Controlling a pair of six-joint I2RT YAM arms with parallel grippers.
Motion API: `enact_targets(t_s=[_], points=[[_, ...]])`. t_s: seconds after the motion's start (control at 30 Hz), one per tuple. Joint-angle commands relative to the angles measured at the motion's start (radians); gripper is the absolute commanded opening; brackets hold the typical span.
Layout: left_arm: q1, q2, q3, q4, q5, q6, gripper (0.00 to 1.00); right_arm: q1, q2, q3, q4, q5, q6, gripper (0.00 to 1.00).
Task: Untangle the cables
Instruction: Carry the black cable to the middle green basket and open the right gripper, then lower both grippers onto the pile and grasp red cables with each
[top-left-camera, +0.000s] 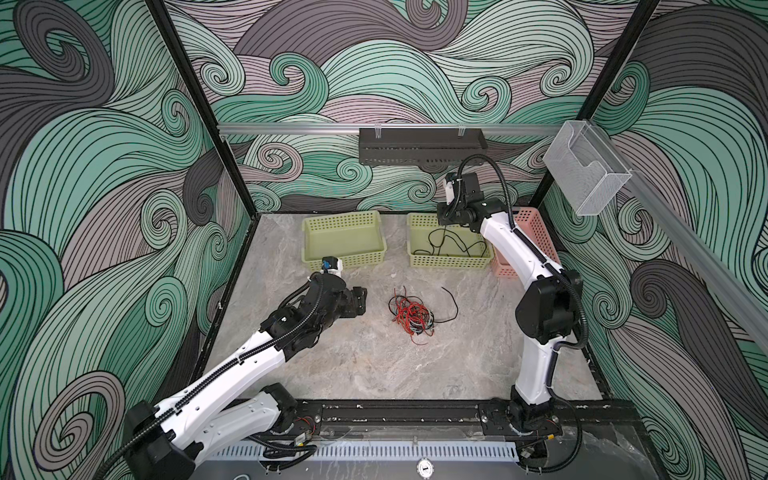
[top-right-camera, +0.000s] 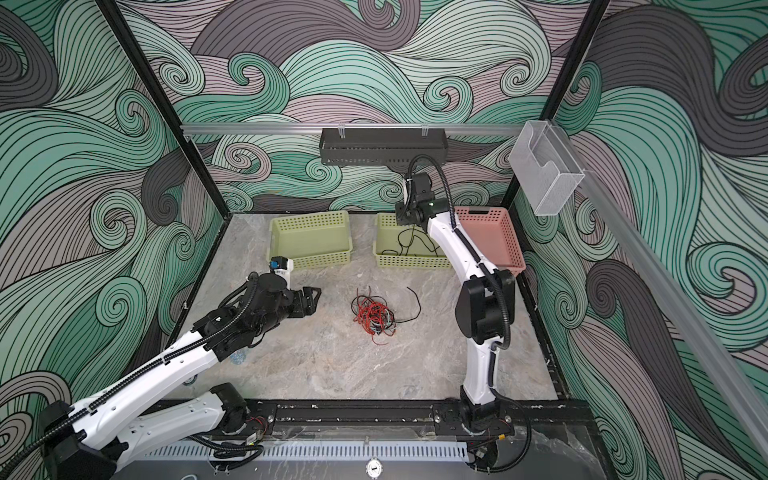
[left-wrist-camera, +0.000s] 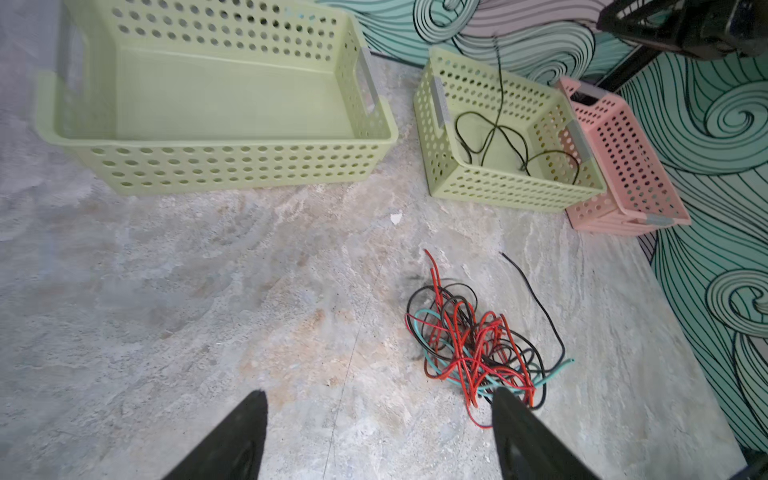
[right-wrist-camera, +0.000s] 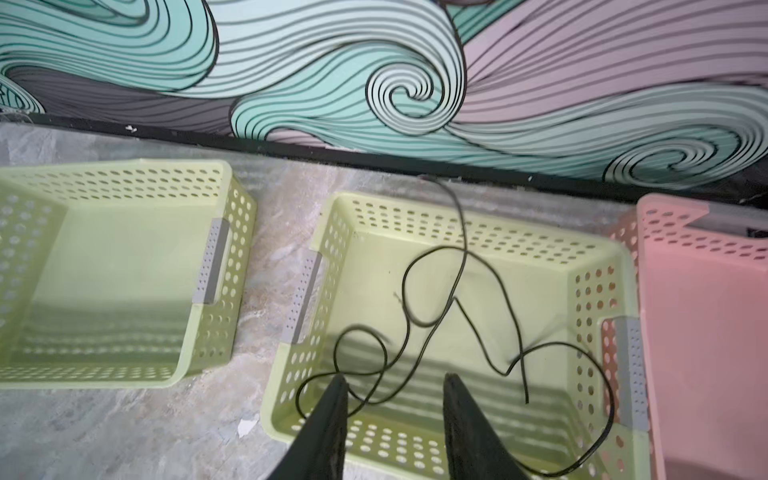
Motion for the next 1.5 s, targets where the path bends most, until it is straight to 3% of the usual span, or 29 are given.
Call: enact_targets(t_s=[0.0, 0.2, 0.43, 0.5, 0.67, 0.8, 0.9, 1.0, 1.1, 1.23, 1.47], points=[[0.005, 0.092, 0.09, -0.021, 0.165, 0.039, 0.82, 0.008, -0.119, -0.035, -0.027, -0.022, 0.021, 0.39], [-0.006, 0.334, 0.159, -0.005, 0.301, 0.039, 0.75, 0.067, -0.305, -0.287, -0.039, -0.18, 0.078, 0.41], [-0.056, 0.51, 0.152, 0.12, 0.355, 0.023, 0.7, 0.235, -0.505, -0.667, -0.001, -0.251, 0.145, 0.43], [-0.057, 0.545, 0.127, 0.184, 0.361, 0.0, 0.68, 0.274, -0.526, -0.743, 0.018, -0.278, 0.157, 0.46], [-0.057, 0.622, 0.115, 0.256, 0.369, -0.042, 0.54, 0.3, -0.519, -0.878, 0.096, -0.289, 0.188, 0.48], [-0.063, 0.648, 0.069, 0.34, 0.377, -0.068, 0.51, 0.301, -0.48, -0.942, 0.154, -0.294, 0.189, 0.46], [-0.074, 0.665, 0.044, 0.404, 0.376, -0.089, 0.48, 0.312, -0.442, -0.973, 0.192, -0.312, 0.182, 0.4], [-0.086, 0.681, 0.031, 0.426, 0.356, -0.107, 0.42, 0.315, -0.441, -1.008, 0.219, -0.304, 0.189, 0.19], [-0.094, 0.671, 0.004, 0.446, 0.337, -0.136, 0.27, 0.316, -0.504, -1.056, 0.243, -0.287, 0.209, 0.02], [-0.098, 0.602, -0.039, 0.447, 0.299, -0.152, 0.01, 0.316, -0.625, -1.097, 0.233, -0.235, 0.22, 0.0], [-0.099, 0.408, -0.076, 0.335, 0.197, -0.133, 0.0, 0.315, -0.83, -1.127, 0.192, -0.142, 0.228, 0.0]])
